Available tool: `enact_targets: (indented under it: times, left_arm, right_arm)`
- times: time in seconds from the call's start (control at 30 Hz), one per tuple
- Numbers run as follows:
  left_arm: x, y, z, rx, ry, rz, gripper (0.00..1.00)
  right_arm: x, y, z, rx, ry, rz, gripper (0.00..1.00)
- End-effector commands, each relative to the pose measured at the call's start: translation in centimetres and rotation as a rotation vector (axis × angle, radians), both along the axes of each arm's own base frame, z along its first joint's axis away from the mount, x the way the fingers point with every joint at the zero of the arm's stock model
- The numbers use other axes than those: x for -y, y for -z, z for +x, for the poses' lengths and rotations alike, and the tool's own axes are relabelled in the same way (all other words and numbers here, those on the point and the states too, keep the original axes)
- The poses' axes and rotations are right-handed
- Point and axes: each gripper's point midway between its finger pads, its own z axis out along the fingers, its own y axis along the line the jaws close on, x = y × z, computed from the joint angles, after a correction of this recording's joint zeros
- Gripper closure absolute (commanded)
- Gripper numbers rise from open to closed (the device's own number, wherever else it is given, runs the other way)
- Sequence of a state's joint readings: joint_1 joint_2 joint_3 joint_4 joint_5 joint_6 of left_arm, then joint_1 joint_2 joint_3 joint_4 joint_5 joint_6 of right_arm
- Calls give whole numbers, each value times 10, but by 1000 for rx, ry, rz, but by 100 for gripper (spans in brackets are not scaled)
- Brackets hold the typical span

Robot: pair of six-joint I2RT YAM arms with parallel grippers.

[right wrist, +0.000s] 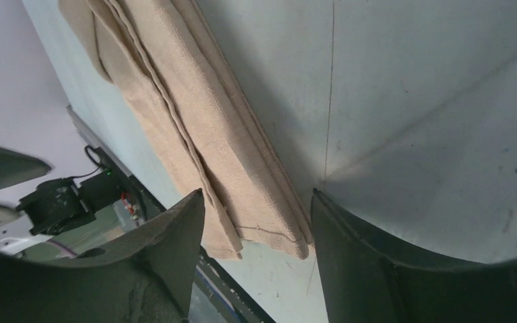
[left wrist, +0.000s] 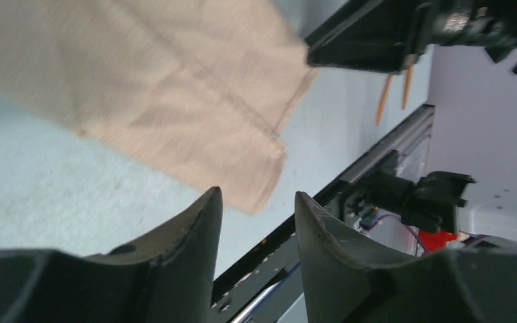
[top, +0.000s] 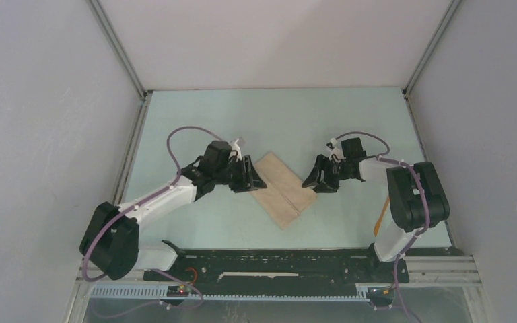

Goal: Fold the napkin into a case and place the utensils inside
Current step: Rotate the 2/3-rectangle-folded napkin at the center of the board.

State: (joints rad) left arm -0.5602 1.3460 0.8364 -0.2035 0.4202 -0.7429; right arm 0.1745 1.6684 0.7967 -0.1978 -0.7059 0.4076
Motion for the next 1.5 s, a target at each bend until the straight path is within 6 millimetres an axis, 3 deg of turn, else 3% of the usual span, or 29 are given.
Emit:
enact_targets:
  times: [0.0,0.23,0.4,0.7,0.87,0.93,1.03,1.1,1.13,1.23,1.3,1.37,1.47]
  left_arm:
    - [-26,30,-10,-15,-135,59,53]
    - [-55,71,-4,-78,-249,114,66]
    - [-75,94,14,-92,-327,177,73]
    - [-65,120,67,-151,-358,227,80]
    - [-38,122,99,-174,-307,193,82]
    - [-28,118,109,-173,-272,181,82]
    - [-37,119,112,-145,-264,274,81]
    - [-55,115,107,-123,-280,348,79]
    - [-63,104,104,-88,-293,369,76]
    - [-88,79,83,-14,-316,423,55]
    - [-94,68,58,12,-292,432,46]
    - [-81,60,24,41,-208,436,38]
    - [-41,55,-39,57,-12,461,35]
  right_arm:
    - [-3,6,1,10,-21,32,35]
    - [0,13,-9,-12,5,29,53]
    - [-5,16,-21,-29,40,62,68]
    - [-11,21,-50,-11,144,22,72]
    - [-37,27,-74,3,188,10,71]
    - [-62,22,-90,17,159,35,71]
    - [-97,13,-110,34,120,68,69]
    - [-105,10,-118,35,82,69,64]
    - [-104,10,-120,31,68,61,61]
    - [-82,8,-118,86,54,-20,46]
    - [-59,3,-114,139,70,-89,36]
    - [-34,-2,-109,163,87,-147,31]
    - [-3,-13,-97,181,140,-169,26]
